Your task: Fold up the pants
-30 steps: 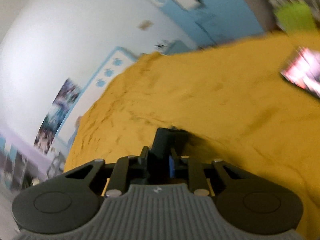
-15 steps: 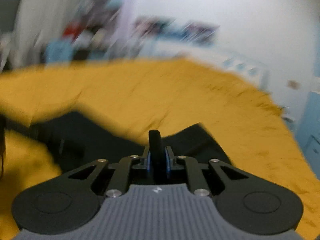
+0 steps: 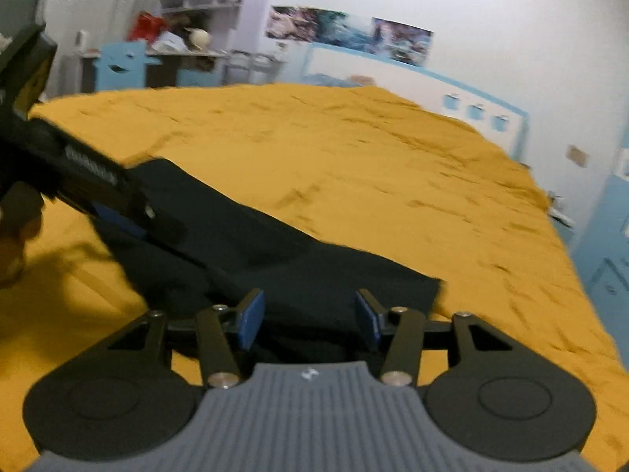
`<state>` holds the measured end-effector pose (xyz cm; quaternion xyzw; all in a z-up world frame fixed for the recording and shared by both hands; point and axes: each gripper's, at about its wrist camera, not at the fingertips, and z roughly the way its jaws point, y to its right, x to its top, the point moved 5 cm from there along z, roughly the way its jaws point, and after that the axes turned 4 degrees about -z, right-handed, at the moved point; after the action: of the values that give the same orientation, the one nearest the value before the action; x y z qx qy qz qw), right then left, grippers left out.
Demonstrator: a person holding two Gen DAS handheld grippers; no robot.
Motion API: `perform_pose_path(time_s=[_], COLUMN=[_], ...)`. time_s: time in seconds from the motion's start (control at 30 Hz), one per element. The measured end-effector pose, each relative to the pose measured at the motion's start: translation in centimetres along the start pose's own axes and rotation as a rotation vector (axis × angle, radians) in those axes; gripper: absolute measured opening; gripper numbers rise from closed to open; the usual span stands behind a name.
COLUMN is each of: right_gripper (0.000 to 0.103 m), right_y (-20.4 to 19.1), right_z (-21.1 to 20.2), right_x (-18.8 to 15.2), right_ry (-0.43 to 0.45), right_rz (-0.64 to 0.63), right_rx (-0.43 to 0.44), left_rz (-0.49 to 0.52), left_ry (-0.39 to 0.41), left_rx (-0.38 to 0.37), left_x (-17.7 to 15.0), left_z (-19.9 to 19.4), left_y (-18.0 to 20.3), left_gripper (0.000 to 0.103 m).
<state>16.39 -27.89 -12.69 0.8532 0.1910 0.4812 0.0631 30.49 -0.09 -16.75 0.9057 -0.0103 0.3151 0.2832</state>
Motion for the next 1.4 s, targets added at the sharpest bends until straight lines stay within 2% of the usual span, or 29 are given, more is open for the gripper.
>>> perform_pose_path(time_s=[0.13, 0.27, 0.33, 0.37, 0.4, 0.43, 0.47, 0.5, 0.57, 0.67, 0.77, 0.8, 0.83, 0.87, 0.9, 0.97, 1.03, 1.2, 1.27, 1.33, 1.4], right_gripper=[0.047, 0.047, 0.047, 0.047, 0.047, 0.047, 0.047, 0.047, 0.047, 0.047, 0.047, 0.047, 0.047, 0.047, 0.047, 0.047, 0.047, 0.045, 0.044, 0.044, 0.043], right_y=[1.6, 1.2, 0.9, 0.7, 0.7, 0.6, 0.6, 0.5, 0.5, 0.6, 0.4, 0.3, 0.1, -0.1, -0.3, -1.0, -1.8, -1.0, -0.5, -0.5, -0.8], right_z=[-0.6, -0.8, -0.1, 0.6, 1.0, 1.0, 1.3, 1.4, 1.4, 1.2, 1.0, 1.1, 1.4, 1.6, 1.8, 2.2, 2.1, 2.4, 2.8, 2.7, 2.5], right_x=[-1.6, -2.5, -2.6, -2.5, -2.5, -2.7, -2.7, -2.7, -2.4, -2.0, -1.6, -1.4, -1.3, -1.2, -1.1, -0.7, -0.2, 0.2, 0.1, 0.0, -0.5], right_ry=[-0.010, -0.007, -0.007, -0.007, -0.008, -0.009, -0.009, -0.009, -0.003, 0.009, 0.025, 0.025, 0.020, 0.016, 0.013, 0.002, -0.001, 0.005, -0.013, -0.016, -0.038], right_rz=[0.059, 0.078, 0.089, 0.091, 0.093, 0.093, 0.090, 0.087, 0.085, 0.076, 0.066, 0.060, 0.055, 0.049, 0.043, 0.016, -0.028, 0.016, 0.031, 0.020, -0.035], right_rx=[0.001, 0.004, 0.007, 0.006, 0.009, 0.011, 0.009, 0.009, 0.009, 0.006, 0.012, 0.015, 0.021, 0.026, 0.032, 0.046, 0.055, 0.060, 0.052, 0.072, 0.077], left_rz=[-0.042, -0.137, -0.154, -0.149, -0.139, -0.133, -0.137, -0.148, -0.197, -0.214, -0.167, -0.155, -0.135, -0.111, -0.107, -0.099, -0.081, -0.071, -0.080, -0.095, -0.104], left_ry=[-0.047, -0.089, -0.094, -0.093, -0.103, -0.107, -0.107, -0.101, -0.070, 0.083, 0.185, 0.186, 0.146, 0.055, -0.002, -0.010, 0.019, 0.016, 0.023, 0.040, 0.054], left_rx=[-0.016, -0.041, -0.054, -0.063, -0.056, -0.033, -0.011, 0.000, -0.035, -0.148, -0.153, -0.116, -0.060, 0.005, 0.049, 0.086, 0.130, 0.118, 0.092, 0.067, 0.062], left_x=[0.0, -0.1, -0.2, -0.3, -0.4, -0.5, -0.6, -0.5, -0.3, 0.8, 0.9, 0.6, 0.0, -0.7, -1.5, -2.3, -2.4, -2.6, -2.3, -1.9, -1.4], left_z=[2.3, 3.9, 4.2, 4.3, 4.5, 4.6, 4.7, 4.7, 4.0, 0.7, -2.2, -2.5, -1.9, -0.3, 1.0, 2.0, 1.7, 1.1, 0.8, 0.1, -0.5], left_y=[1.2, 1.5, 1.9, 2.2, 2.6, 2.7, 2.6, 2.5, 2.0, 2.0, 1.8, 1.3, 0.7, 0.0, -0.9, -2.1, -2.3, -1.9, -1.8, -1.8, -2.0], left_gripper=[0.080, 0.079, 0.065, 0.037, 0.026, 0.023, 0.011, 0.008, 0.005, 0.005, 0.005, 0.005, 0.005, 0.005, 0.006, 0.003, 0.001, 0.000, 0.001, 0.002, 0.008])
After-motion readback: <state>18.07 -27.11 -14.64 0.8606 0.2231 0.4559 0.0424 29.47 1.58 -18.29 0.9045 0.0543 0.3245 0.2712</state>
